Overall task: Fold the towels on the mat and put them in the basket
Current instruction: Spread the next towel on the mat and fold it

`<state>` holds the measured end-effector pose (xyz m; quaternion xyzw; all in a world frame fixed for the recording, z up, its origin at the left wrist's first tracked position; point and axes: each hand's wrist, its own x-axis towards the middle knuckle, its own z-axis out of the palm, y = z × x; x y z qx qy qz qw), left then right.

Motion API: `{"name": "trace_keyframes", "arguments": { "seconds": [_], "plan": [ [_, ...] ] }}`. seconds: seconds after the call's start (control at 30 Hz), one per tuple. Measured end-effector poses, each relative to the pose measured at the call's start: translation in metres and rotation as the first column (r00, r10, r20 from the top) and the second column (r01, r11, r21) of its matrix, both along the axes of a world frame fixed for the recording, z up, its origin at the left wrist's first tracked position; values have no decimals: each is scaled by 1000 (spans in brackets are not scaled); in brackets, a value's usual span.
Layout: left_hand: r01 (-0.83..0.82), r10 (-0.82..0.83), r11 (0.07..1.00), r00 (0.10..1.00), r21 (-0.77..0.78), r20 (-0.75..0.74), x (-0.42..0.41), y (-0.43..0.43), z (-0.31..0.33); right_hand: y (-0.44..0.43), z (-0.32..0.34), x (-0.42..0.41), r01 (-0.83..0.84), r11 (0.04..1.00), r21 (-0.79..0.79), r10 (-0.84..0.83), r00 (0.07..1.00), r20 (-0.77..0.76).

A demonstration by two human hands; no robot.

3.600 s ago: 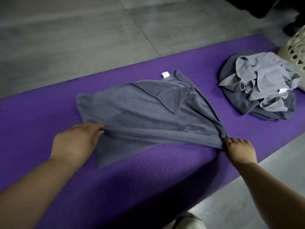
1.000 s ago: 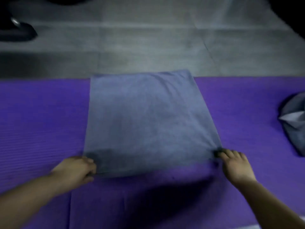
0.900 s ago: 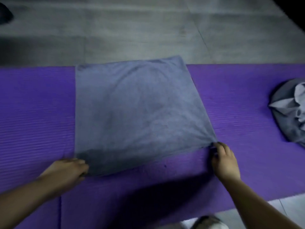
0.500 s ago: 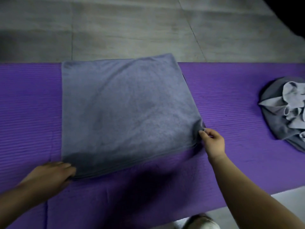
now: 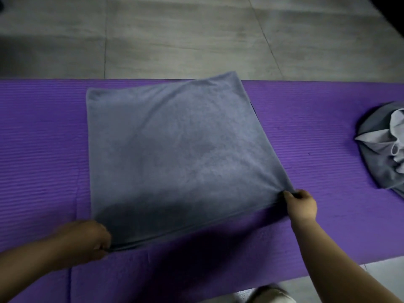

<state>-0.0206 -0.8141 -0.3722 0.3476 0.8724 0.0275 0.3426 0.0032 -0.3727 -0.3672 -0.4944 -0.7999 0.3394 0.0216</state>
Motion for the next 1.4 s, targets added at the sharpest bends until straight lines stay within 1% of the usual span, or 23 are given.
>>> {"name": "trace_keyframes", "arguments": {
  "seconds": [0.03, 0.1, 0.13, 0.2, 0.3, 0.37, 0.4, 0.43, 0.47, 0.5, 0.6, 0.67, 0.73, 0.8, 0.9, 0.93, 1.0, 1.07, 1.13, 1.23, 1.33, 1.37, 1.4],
  "plan": [
    [-9, 16, 997, 995, -70, 96, -4, 6, 4, 3, -3, 5, 58, 997, -50, -61, 997, -46],
    [-134, 145, 988, 972, -70, 185, -20, 23, 15, 7, -7, 12, 169, 953, -252, -209, 968, -141],
    [-262, 259, 965, 946, -13, 197, -29, 34, 21, 7, -7, 12, 189, 916, -354, -261, 950, -168],
    [-476, 434, 869, 865, 135, 253, -53, 65, 27, 5, -3, 9, 156, 872, -464, -277, 938, -207],
    [-722, 574, 651, 670, 234, 470, -88, 142, 40, -6, 13, 4, -12, 872, -489, -185, 917, -354],
    [-867, 593, 466, 453, 175, 666, -103, 205, 52, -18, 24, 1, -183, 882, -433, -49, 880, -472],
    [-907, 582, 401, 359, 126, 729, -106, 238, 60, -26, 26, 1, -269, 881, -391, 33, 857, -515],
    [-919, 581, 379, 325, 106, 747, -107, 268, 62, -33, 25, 1, -348, 872, -344, 117, 831, -544],
    [-915, 603, 387, 343, 113, 720, -105, 296, 60, -40, 23, 1, -413, 860, -298, 194, 806, -559],
    [-900, 649, 415, 398, 136, 649, -104, 317, 54, -47, 21, 1, -464, 849, -252, 264, 786, -558],
    [-842, 764, 506, 538, 187, 356, -108, 334, 44, -66, 15, -6, -607, 793, -55, 494, 692, -526],
    [-802, 773, 565, 596, 192, 217, -116, 309, 45, -80, 21, -17, -710, 703, 52, 625, 581, -521],
    [-779, 770, 591, 623, 210, 142, -122, 261, 51, -99, 33, -28, -819, 558, 137, 749, 425, -509],
    [-803, 795, 557, 589, 211, 145, -119, 197, 53, -129, 40, -36, -898, 369, 239, 861, 233, -451],
    [-877, 860, 458, 479, 147, 178, -93, 101, 49, -186, 39, -35, -951, 52, 303, 954, -42, -296],
    [-895, 877, 441, 447, 75, 174, -80, 76, 45, -205, 34, -32, -950, -50, 307, 972, -117, -203],
    [-920, 901, 391, 378, -25, 212, -59, 41, 35, -235, 27, -30, -965, -195, 178, 973, -213, -86],
    [-934, 894, 356, 334, -19, 299, -50, 26, 25, -252, 20, -26, -966, -212, 149, 975, -220, -36],
    [-957, 897, 284, 289, 66, 335, -60, 18, 16, -253, 10, -20, -968, -223, 119, 975, -222, 17],
    [-950, 883, 207, 285, 236, 372, -93, 16, 10, -248, 1, -20, -926, -295, 237, 953, -268, 139],
    [-925, 887, 92, 244, 367, 392, -132, 16, 7, -248, 4, -22, -888, -297, 350, 952, -245, 186],
    [-917, 892, 88, 246, 388, 379, -141, 18, 6, -253, 1, -21, -871, -288, 399, 954, -225, 197],
    [-913, 894, 136, 281, 385, 350, -147, 20, 4, -261, -1, -19, -871, -272, 410, 958, -202, 205]
  ]
}}
